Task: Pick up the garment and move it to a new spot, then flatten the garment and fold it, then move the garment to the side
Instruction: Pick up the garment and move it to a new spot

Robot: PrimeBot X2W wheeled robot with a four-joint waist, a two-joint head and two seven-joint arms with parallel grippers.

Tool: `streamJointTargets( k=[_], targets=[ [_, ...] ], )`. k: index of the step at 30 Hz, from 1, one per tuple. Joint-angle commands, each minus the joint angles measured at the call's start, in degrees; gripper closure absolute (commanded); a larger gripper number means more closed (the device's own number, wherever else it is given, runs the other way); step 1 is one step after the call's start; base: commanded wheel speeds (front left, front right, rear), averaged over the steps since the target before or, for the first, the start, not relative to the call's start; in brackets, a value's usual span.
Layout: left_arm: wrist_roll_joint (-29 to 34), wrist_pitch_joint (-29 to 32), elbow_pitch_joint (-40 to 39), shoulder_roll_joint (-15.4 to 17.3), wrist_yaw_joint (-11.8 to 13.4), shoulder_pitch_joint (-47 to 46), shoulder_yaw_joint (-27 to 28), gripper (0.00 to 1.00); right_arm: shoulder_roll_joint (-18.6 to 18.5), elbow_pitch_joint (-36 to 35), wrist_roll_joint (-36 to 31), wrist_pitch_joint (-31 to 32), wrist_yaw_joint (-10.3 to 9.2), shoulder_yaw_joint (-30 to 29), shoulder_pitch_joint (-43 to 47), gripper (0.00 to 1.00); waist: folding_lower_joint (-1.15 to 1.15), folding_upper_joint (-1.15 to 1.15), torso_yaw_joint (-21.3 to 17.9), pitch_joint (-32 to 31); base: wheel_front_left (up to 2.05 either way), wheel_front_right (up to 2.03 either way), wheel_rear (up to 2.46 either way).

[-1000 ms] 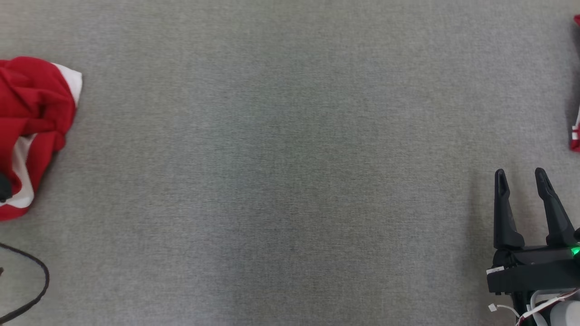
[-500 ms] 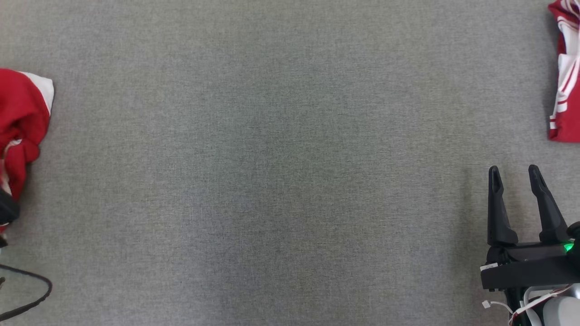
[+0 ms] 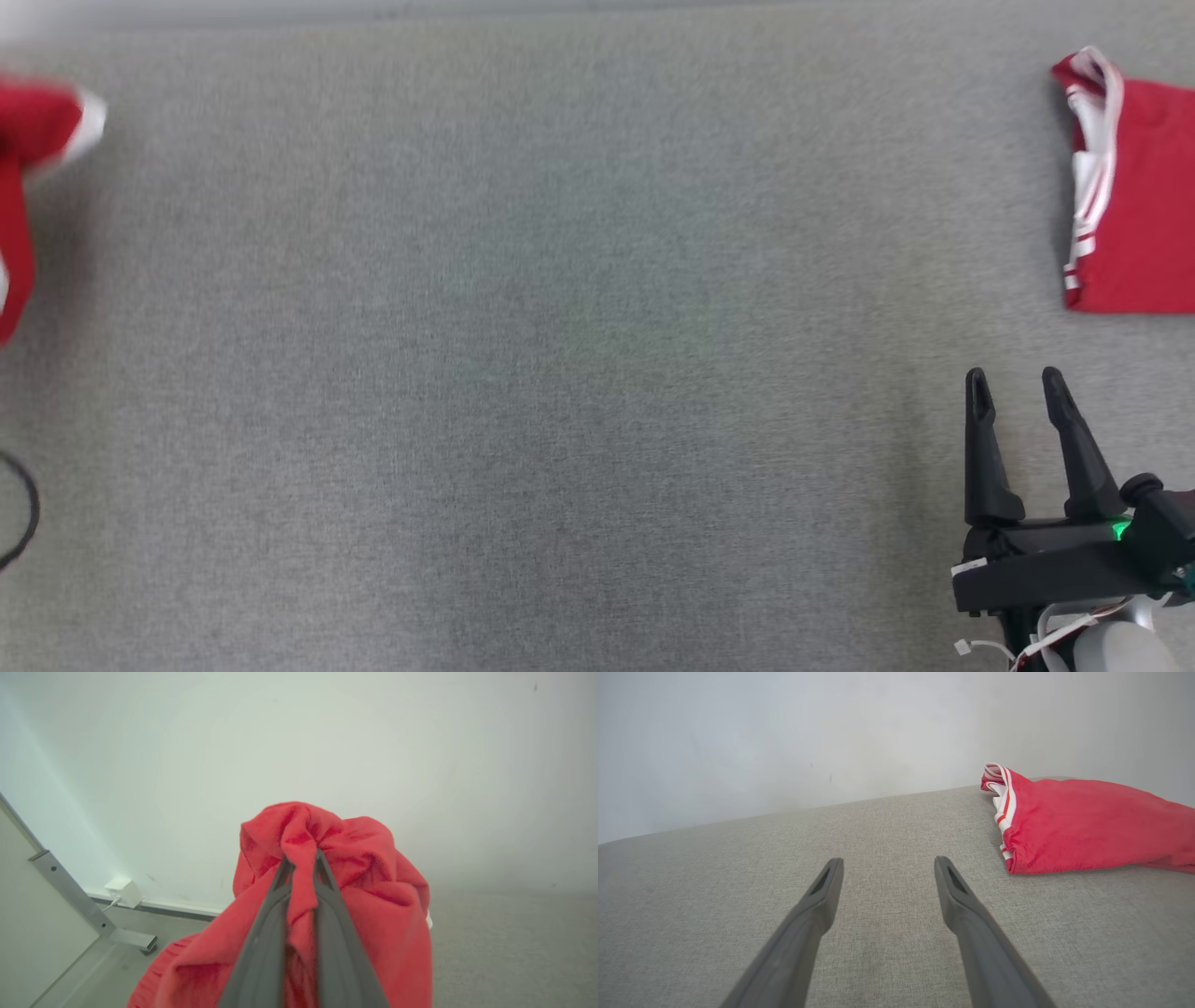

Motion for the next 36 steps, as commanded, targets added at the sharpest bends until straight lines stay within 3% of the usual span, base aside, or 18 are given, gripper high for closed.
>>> streamJointTargets(
  k=[1,7,17,27,36],
  targets=[
    [0.8,-0.5,-2.1,0.0,-0.1,-1.7,-1.1,1.0,0.3,0.8,0.6,-0.7,-0.15,0.2,-0.3,0.0,0.0,0.0,-1.2,-2.5,0.0,0.0,0.0],
    [2.1,2.7,-11.9,-2.3,-0.4,-5.8,-6.5,1.0,1.3,3.4,1.6,-2.0,-0.15,0.9,0.3,0.0,0.0,0.0,-3.7,-6.1,0.0,0.0,0.0],
    [1.0,10.5,-26.1,-10.7,-0.7,-11.1,-16.2,1.0,3.1,6.5,2.8,-3.0,-0.15,2.2,0.4,0.0,0.0,0.0,-10.0,-8.3,0.0,0.0,0.0],
    [-1.1,9.7,-26.2,-18.4,-0.5,-5.1,-22.4,1.0,3.6,6.5,3.2,-3.0,-0.15,2.5,-0.1,0.0,0.0,0.0,-13.9,-8.5,0.0,0.0,0.0],
    [-2.6,4.7,-19.0,-21.1,0.3,10.2,-25.5,1.0,3.9,6.3,3.1,-2.9,-0.15,2.5,0.5,0.0,0.0,0.0,-14.8,-8.5,0.0,0.0,0.0]
  ],
)
